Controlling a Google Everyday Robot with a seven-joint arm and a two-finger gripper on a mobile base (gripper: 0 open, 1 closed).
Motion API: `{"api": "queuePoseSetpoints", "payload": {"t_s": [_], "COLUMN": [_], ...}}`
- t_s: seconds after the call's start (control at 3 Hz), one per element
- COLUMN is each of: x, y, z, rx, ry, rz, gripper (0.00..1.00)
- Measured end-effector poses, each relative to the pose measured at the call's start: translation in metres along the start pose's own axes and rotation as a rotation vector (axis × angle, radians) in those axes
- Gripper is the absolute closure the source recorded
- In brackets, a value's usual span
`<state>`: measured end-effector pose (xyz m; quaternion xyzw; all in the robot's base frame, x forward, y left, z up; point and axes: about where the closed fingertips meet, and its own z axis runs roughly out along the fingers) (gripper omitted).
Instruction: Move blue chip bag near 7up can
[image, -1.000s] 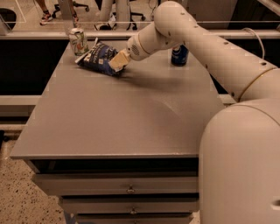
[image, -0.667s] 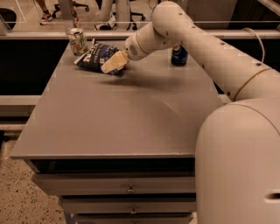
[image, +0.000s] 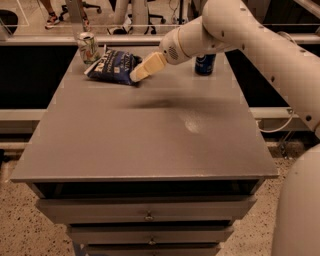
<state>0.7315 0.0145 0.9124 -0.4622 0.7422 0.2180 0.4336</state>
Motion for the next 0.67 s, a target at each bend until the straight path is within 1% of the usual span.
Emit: {"api": "queuePoseSetpoints", "payload": {"t_s": [0.33,0.67], "x": [0.023,0.049], "y": [0.024,0.041], "z": [-0.055,-0.094], "rx": [0.002,-0.033], "ry": [-0.092,-0.173], "rz": [-0.051,-0.077], "gripper": [0.0,0.0]}}
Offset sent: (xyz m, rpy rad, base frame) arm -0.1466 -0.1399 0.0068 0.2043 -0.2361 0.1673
